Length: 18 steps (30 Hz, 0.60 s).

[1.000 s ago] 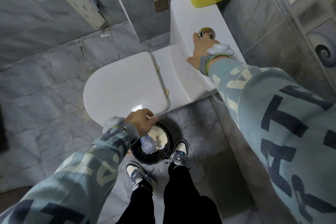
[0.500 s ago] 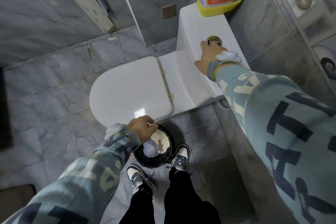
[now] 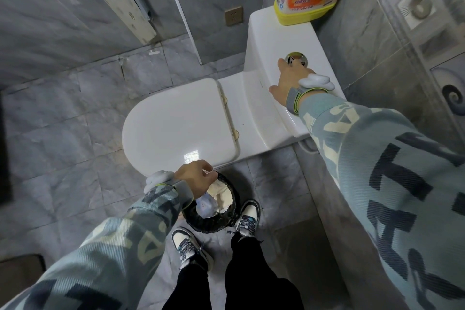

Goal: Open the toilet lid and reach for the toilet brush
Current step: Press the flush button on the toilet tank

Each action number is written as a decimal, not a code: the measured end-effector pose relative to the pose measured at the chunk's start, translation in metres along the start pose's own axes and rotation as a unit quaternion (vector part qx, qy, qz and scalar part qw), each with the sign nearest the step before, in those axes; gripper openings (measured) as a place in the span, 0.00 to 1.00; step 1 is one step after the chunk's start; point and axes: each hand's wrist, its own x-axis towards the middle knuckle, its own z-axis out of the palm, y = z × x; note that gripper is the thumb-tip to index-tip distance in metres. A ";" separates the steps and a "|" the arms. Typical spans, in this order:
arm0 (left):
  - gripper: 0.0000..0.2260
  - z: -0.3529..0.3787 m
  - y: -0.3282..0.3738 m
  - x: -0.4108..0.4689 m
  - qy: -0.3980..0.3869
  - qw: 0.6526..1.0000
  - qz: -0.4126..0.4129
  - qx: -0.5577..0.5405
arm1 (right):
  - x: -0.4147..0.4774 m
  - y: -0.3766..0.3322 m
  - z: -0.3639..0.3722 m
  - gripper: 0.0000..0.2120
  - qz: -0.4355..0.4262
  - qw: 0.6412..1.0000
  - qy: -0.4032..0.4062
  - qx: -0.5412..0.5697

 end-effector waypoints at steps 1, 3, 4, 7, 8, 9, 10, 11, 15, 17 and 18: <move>0.18 0.001 0.000 0.000 0.000 1.000 0.000 0.001 | 0.000 0.000 0.000 0.33 0.000 1.000 0.000 0.000; 0.18 0.001 0.000 0.000 0.002 1.000 0.001 0.002 | 0.000 -0.001 -0.001 0.33 0.002 1.000 0.001 0.000; 0.18 0.002 -0.001 0.000 0.003 1.000 0.001 0.002 | 0.000 -0.001 -0.001 0.33 0.002 1.000 0.000 0.000; 0.18 0.002 -0.004 0.001 0.000 1.000 0.002 -0.001 | -0.001 -0.001 0.000 0.33 0.004 1.000 0.005 0.000; 0.18 0.002 -0.005 0.001 -0.002 1.000 0.001 -0.002 | -0.001 -0.001 0.000 0.33 0.005 1.000 0.007 0.000; 0.18 0.002 -0.008 0.001 -0.004 1.000 -0.001 -0.002 | -0.002 -0.001 0.001 0.33 0.005 1.000 0.006 0.001; 0.18 0.001 -0.009 0.001 -0.005 1.000 -0.002 -0.002 | -0.002 -0.002 0.001 0.33 0.005 1.000 0.005 0.003; 0.18 0.001 -0.011 0.000 -0.005 1.000 -0.004 -0.003 | -0.003 -0.003 0.001 0.33 0.004 1.000 0.004 0.004; 0.18 -0.001 -0.018 -0.002 0.001 1.000 -0.004 -0.003 | -0.004 -0.005 0.002 0.33 0.006 1.000 0.011 0.008; 0.18 -0.001 -0.022 -0.002 0.002 1.000 -0.006 -0.004 | -0.005 -0.007 0.001 0.33 0.006 1.000 0.015 0.001; 0.18 -0.002 -0.025 -0.002 0.003 1.000 -0.007 -0.003 | -0.005 -0.008 0.001 0.32 0.007 1.000 0.012 -0.004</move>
